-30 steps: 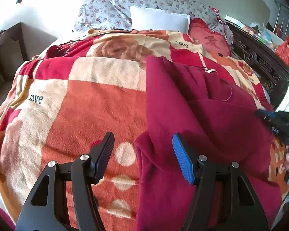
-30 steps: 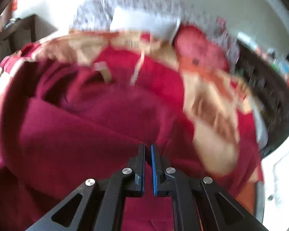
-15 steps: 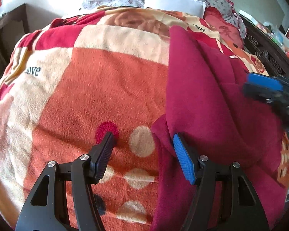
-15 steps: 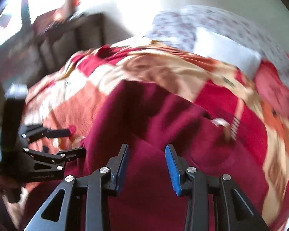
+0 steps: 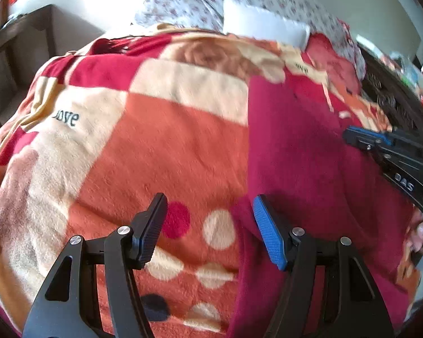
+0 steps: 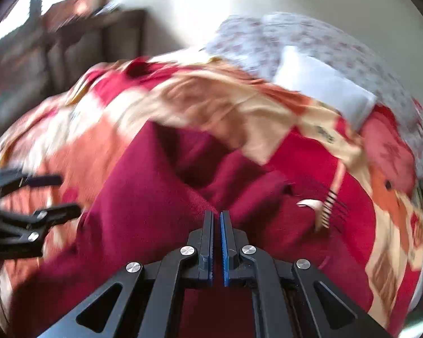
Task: Fold small clothes
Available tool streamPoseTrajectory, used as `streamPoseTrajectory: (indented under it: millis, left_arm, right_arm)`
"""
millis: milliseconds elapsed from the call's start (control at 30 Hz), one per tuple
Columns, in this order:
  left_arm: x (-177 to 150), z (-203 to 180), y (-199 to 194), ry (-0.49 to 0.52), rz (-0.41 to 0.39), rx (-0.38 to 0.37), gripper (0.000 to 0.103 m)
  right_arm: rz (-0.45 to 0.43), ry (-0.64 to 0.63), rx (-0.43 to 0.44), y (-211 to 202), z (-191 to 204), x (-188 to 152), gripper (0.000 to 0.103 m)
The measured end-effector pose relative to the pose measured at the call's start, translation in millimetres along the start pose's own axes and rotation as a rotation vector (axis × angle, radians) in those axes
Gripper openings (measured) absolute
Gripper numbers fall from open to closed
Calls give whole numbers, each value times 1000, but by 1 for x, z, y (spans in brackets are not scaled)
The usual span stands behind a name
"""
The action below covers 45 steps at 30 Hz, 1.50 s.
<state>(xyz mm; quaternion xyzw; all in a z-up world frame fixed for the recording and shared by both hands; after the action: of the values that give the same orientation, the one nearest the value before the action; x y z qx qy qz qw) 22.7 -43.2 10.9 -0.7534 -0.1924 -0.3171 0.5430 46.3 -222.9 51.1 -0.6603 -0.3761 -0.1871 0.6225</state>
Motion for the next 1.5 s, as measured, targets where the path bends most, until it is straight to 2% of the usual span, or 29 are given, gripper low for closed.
streamPoseTrajectory:
  millis: [67,167,267,333,467,600,633,700,767,800,867,933,1033,1133,1200,1233,1267,1300,1333,1400,1500]
  left_arm:
    - [2,1,3,-25,18,-4,65]
    - [7,-3,0,-41,16,-5,64]
    - [14,-15,-9,-16,-17,-27,64]
    - [15,-26,-11,12,-27,-41,64]
    - [10,-48,-2,70,-9,-61,64]
    - [-11,-59,24,120,63,-30,65]
    - [-14,-58,31,129,78,-13,65]
    - [-18,-57,41,149,77,26,65]
    - [-16,-56,39,134,82,22,65]
    - [-13,-55,36,122,85,17,65]
    - [-10,-53,32,113,76,13,65]
    - [-7,-50,30,126,61,32,65]
    - [-10,-41,32,113,72,53,65]
    - [-15,-30,34,39,79,30,65]
    - [-19,-27,36,2,84,17,66]
    - [-20,-25,35,-4,77,14,67]
    - [-21,-25,35,1,70,13,67]
    - [-22,-26,34,13,62,15,67]
    - [-23,-27,34,25,53,19,68]
    - [-25,-27,34,37,37,25,69]
    - [-26,-28,34,41,18,32,70]
  right_arm:
    - [19,74,-24,15,-10,-2,4]
    - [45,146,0,28,-10,-8,4]
    - [24,230,43,5,-16,-9,6]
    - [6,245,31,-20,-23,-20,9]
    - [16,262,-64,-59,-43,-64,21]
    - [130,345,-148,-61,-80,-128,23]
    - [142,381,-128,-58,-88,-141,23]
    - [85,446,-81,-65,-96,-143,23]
    - [85,491,-83,-72,-105,-138,23]
    - [55,508,-93,-78,-111,-133,23]
    - [29,513,-147,-86,-124,-129,28]
    - [40,515,-248,-89,-144,-131,35]
    - [57,587,-305,-87,-171,-142,39]
    - [99,644,-292,-77,-186,-154,45]
    - [116,671,-219,-66,-185,-158,45]
    - [106,682,-162,-63,-183,-158,43]
    - [91,679,-145,-64,-180,-155,27]
    - [72,650,-140,-66,-177,-150,19]
    - [59,603,-170,-69,-174,-145,6]
    - [24,536,-221,-77,-172,-135,4]
    - [4,550,-290,-83,-184,-135,4]
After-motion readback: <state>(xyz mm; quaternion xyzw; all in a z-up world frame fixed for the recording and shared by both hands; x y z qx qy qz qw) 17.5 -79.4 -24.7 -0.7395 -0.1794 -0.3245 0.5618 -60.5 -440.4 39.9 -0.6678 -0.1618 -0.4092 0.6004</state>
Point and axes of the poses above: each gripper's, at about its wrist camera, not at the fingertips, and y roughly the way its jaws point, z to its left, x to its top, the point moved 6 cm from there along y, roughly the way its jaws point, and after that the axes turned 8 degrees about -z, right-handed, at the moved point
